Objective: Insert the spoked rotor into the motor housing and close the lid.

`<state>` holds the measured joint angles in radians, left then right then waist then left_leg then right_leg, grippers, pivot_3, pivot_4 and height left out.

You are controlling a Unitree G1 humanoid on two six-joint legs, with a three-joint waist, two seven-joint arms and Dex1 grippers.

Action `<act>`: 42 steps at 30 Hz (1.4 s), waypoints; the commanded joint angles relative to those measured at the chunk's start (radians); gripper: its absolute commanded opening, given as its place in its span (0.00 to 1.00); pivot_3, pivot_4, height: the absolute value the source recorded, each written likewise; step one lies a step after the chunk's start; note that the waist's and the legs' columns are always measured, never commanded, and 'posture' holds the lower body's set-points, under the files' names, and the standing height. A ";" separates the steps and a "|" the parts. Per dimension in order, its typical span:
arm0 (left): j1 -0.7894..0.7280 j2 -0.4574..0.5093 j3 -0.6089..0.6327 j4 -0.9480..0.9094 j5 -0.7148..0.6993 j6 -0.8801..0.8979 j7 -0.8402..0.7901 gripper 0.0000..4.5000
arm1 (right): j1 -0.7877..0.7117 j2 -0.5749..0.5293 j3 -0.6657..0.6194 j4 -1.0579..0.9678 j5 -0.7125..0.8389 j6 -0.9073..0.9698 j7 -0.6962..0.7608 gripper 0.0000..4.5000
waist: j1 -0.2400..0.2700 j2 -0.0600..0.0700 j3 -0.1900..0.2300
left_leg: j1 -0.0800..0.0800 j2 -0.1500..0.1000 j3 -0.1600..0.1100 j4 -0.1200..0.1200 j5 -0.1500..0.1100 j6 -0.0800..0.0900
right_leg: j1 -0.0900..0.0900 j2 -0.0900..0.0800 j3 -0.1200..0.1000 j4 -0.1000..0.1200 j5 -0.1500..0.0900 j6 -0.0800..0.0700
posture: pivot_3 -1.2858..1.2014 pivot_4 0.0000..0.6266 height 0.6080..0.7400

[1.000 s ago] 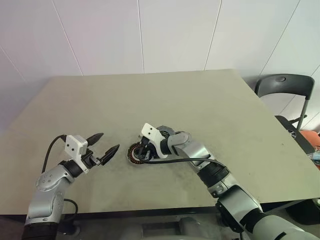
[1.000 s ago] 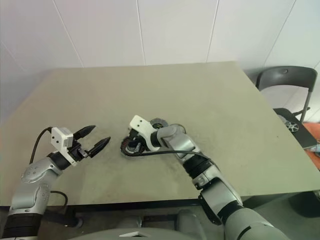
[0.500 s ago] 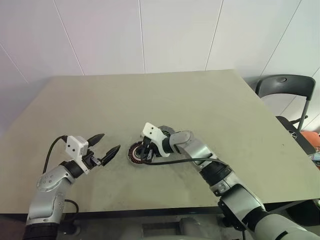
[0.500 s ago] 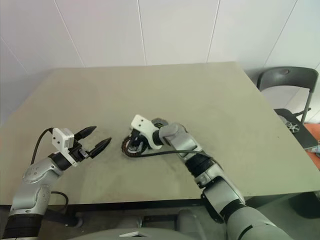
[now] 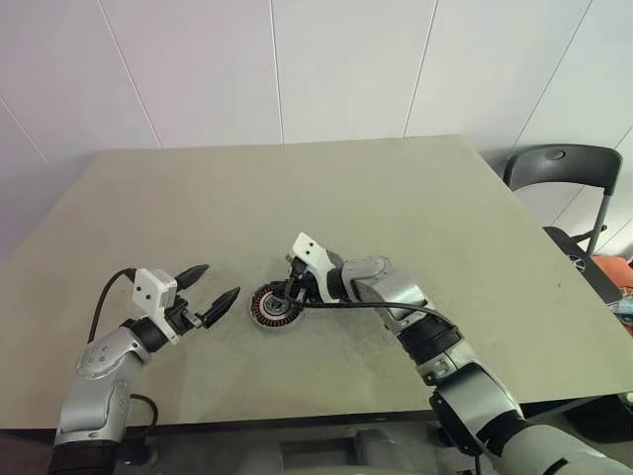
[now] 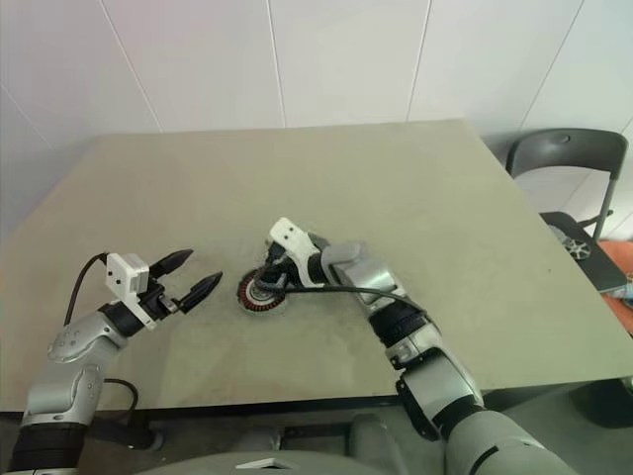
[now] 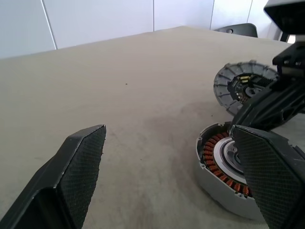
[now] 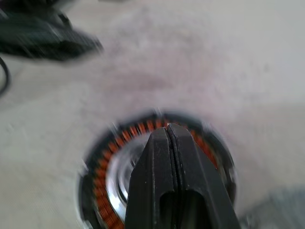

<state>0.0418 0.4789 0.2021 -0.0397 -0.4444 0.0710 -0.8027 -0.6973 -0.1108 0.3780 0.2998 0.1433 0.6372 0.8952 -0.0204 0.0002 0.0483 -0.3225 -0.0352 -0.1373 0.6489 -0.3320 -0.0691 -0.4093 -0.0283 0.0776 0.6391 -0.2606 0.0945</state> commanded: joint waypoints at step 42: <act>-0.025 -0.001 0.002 -0.005 0.004 -0.008 0.000 1.00 | -0.005 -0.038 0.077 -0.040 -0.061 0.013 0.073 0.01 | 0.002 0.000 0.000 | -0.001 0.000 0.000 -0.001 0.000 0.000 | 0.001 0.000 0.000 -0.003 0.000 0.000 | 0.52 0.00 1.00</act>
<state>0.0338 0.4730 0.2006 -0.0335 -0.4430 0.0728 -0.8031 -0.6993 -0.1591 0.4635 0.2655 0.0641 0.6472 0.9698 -0.0187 -0.0001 0.0481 -0.3231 -0.0353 -0.1370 0.6482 -0.3320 -0.0691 -0.4086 -0.0288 0.0773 0.6362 -0.2605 0.0943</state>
